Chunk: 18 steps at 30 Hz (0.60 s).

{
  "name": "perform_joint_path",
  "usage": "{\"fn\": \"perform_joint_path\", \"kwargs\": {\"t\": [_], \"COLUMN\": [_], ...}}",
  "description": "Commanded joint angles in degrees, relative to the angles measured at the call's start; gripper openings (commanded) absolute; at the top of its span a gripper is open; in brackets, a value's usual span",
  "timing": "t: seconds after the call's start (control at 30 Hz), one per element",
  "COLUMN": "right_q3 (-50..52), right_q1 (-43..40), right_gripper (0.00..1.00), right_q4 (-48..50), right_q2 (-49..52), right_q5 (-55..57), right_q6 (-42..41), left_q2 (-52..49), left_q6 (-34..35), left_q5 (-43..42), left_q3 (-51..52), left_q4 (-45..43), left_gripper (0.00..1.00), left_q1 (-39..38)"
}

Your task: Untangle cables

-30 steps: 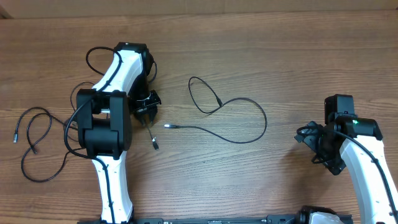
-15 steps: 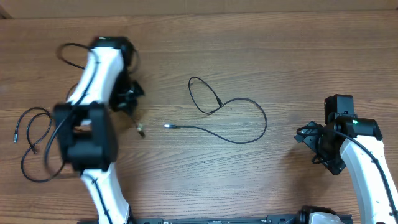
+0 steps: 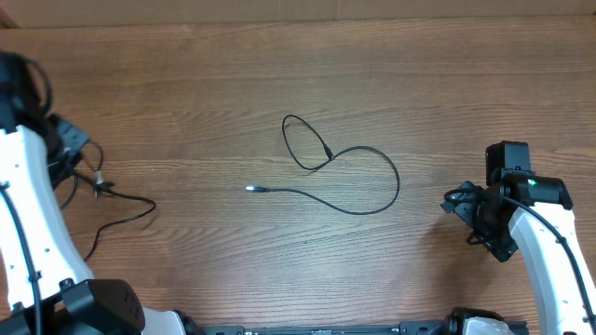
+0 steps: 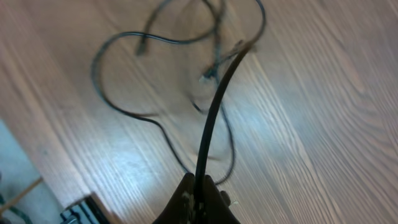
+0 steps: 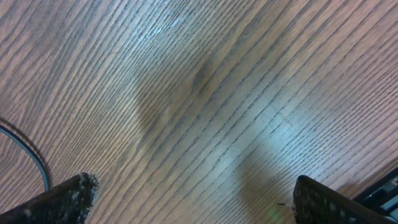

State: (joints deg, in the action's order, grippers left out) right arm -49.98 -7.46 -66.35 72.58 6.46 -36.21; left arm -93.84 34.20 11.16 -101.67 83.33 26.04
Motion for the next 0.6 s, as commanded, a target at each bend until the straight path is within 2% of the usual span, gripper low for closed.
{"fn": "perform_joint_path", "kwargs": {"t": [0.0, 0.13, 0.17, 0.27, 0.3, 0.57], "right_q3": [-1.4, -1.4, -1.4, -1.4, -1.4, -1.4], "right_q1": [0.1, 0.1, 0.1, 0.1, 0.1, 0.1], "right_gripper": [1.00, 1.00, 1.00, 1.00, 1.00, 1.00], "right_q4": [0.2, 0.2, 0.2, 0.2, 0.2, 0.2], "right_q2": [-0.8, -0.8, -0.8, -0.8, -0.8, -0.8], "right_q5": [1.0, 1.0, 1.0, 1.0, 1.0, 1.0], "right_q6": [0.1, 0.1, 0.1, 0.1, 0.1, 0.0], "left_q2": [0.3, -0.1, -0.2, -0.5, -0.6, -0.6], "left_q6": [0.5, 0.6, 0.5, 0.5, 0.5, 0.5], "left_q5": [1.6, 1.9, 1.9, 1.9, 1.8, -3.9], "left_q3": [-0.1, -0.1, -0.1, 0.0, 0.0, 0.0], "left_q4": [0.2, 0.0, 0.0, 0.4, 0.7, 2.2], "left_gripper": [0.04, 0.05, 0.10, 0.49, 1.00, 1.00], "left_q1": [3.3, 4.0, 4.0, 3.9, 3.9, 2.8]}}
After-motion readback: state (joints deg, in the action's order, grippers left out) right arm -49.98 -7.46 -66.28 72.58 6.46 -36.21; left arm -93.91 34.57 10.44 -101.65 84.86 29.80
